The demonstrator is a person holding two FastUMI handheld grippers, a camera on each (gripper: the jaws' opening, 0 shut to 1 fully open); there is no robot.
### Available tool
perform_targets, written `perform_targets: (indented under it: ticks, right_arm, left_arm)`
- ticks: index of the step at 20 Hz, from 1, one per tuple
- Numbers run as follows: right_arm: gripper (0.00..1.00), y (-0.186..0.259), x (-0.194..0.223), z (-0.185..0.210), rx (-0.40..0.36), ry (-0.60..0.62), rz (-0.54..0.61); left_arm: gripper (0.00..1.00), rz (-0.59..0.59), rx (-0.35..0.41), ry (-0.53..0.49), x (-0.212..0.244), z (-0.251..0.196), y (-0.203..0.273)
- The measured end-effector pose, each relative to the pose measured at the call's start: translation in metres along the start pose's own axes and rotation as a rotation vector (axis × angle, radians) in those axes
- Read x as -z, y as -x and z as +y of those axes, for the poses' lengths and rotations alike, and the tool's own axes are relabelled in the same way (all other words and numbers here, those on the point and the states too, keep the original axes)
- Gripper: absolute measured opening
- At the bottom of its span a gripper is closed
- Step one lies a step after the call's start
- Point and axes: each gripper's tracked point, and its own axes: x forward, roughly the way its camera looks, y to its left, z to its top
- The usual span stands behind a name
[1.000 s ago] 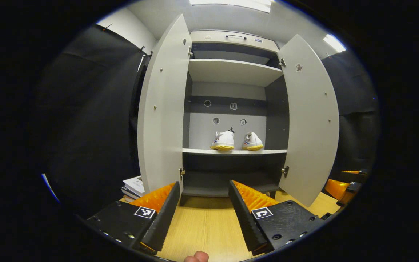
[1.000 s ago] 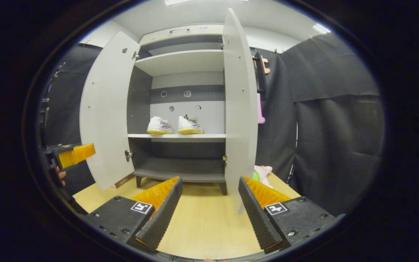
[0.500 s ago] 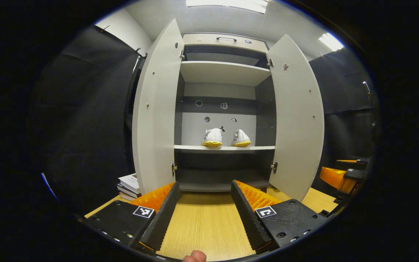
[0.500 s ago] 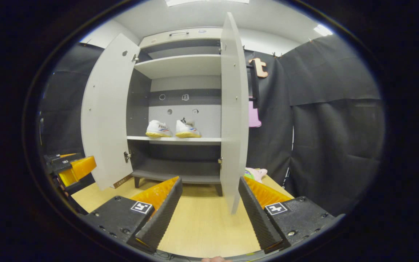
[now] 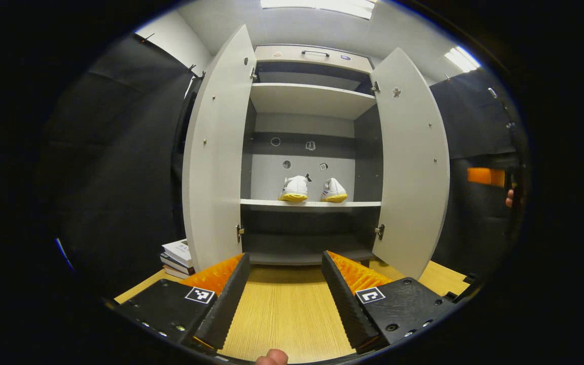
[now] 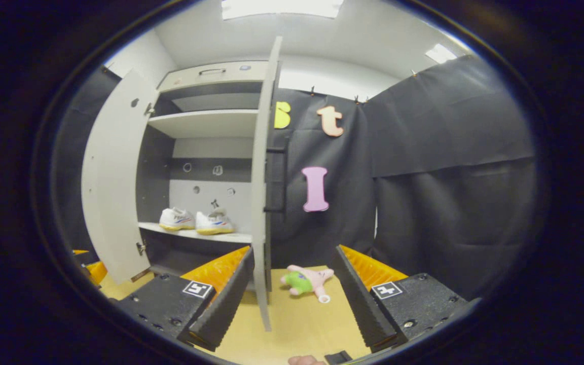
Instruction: Grab one shoe with the right hand and put it into the shoe cabinet, grab the other shoe with the left hand and put it into the shoe cabinet; then close the right door with the right hand and the left door with the left hand.
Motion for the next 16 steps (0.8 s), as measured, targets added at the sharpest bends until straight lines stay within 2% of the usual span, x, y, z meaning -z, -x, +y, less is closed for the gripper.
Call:
perform_targets:
  ticks: [3,6,9,12,16]
  right_arm:
    - [0.99,-0.036,-0.023,-0.030,0.041,-0.018,-0.020]
    - [0.99,-0.072,-0.036,-0.038,0.036,-0.063,-0.015]
    - [0.99,-0.102,-0.042,-0.040,0.031,-0.044,0.005]
    - [0.99,-0.119,-0.046,-0.029,0.015,-0.027,0.012]
    - [0.96,-0.120,-0.048,-0.024,0.022,-0.017,0.001]
  left_arm:
    - [0.86,0.003,0.003,-0.014,0.004,-0.001,0.001]
    - [0.86,0.011,0.007,-0.034,0.006,-0.004,0.002]
    - [0.86,0.018,0.013,-0.050,0.007,-0.006,0.002]
    - [0.86,0.033,0.012,-0.045,0.013,-0.007,0.001]
    - [0.86,0.055,0.017,-0.033,0.018,-0.012,0.000]
